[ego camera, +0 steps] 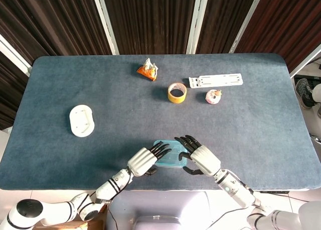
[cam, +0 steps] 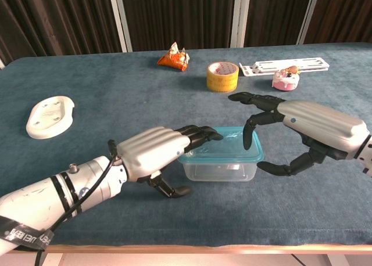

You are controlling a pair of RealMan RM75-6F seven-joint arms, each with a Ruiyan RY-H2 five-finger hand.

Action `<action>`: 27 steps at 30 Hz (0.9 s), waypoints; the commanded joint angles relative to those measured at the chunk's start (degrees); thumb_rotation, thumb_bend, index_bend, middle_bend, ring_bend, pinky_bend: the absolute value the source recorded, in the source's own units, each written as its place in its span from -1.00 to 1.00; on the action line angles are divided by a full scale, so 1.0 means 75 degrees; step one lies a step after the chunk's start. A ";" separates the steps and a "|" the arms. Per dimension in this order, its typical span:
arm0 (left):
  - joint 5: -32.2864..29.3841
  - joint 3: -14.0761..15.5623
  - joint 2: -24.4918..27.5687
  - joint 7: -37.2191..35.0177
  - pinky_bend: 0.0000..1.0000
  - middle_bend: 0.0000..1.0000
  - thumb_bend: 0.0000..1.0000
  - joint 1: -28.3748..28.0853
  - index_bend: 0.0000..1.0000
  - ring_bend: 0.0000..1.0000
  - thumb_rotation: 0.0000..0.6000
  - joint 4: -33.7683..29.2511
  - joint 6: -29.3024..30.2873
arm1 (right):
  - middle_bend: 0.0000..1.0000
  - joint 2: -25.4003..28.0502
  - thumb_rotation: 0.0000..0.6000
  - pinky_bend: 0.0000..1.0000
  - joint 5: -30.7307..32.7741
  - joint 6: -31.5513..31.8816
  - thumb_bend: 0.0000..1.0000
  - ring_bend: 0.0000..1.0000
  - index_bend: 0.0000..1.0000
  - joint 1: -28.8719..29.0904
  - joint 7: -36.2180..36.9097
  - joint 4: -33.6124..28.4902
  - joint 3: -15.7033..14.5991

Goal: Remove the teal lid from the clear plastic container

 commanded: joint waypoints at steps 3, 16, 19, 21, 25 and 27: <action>0.0095 0.0035 -0.0036 -0.0051 0.36 0.44 -0.41 0.0036 -1.00 0.10 1.00 0.0101 0.0114 | -0.82 -0.0002 1.00 -1.00 0.0013 -0.0003 -0.12 -1.00 0.17 0.0006 0.0053 0.0006 -0.0004; 0.0207 0.0068 -0.0070 -0.0105 0.37 0.46 -0.41 0.0087 -1.00 0.12 1.00 0.0209 0.0223 | -0.82 0.0080 1.00 -1.00 -0.0036 0.0059 -0.12 -1.00 0.14 0.0006 0.0125 -0.0121 -0.0055; 0.0221 0.0082 -0.0069 -0.0098 0.37 0.46 -0.41 0.0104 -1.00 0.12 1.00 0.0204 0.0234 | -0.82 0.0086 1.00 -1.00 -0.0024 0.0082 -0.12 -1.00 0.14 0.0003 0.0094 -0.0134 -0.0030; 0.0228 0.0092 -0.0069 -0.0100 0.37 0.46 -0.41 0.0114 -1.00 0.12 1.00 0.0198 0.0233 | -0.82 0.0083 1.00 -1.00 -0.0013 0.0093 -0.12 -1.00 0.14 0.0000 0.0060 -0.0135 -0.0013; 0.0232 0.0095 -0.0068 -0.0102 0.37 0.46 -0.41 0.0122 -1.00 0.12 1.00 0.0194 0.0223 | -0.82 0.0074 1.00 -1.00 0.0008 0.0070 -0.12 -1.00 0.14 0.0003 0.0031 -0.0128 -0.0006; 0.0237 0.0095 -0.0062 -0.0110 0.37 0.46 -0.41 0.0128 -1.00 0.12 1.00 0.0191 0.0228 | -0.82 0.0069 1.00 -1.00 0.0017 0.0065 -0.12 -1.00 0.14 0.0002 0.0013 -0.0115 0.0000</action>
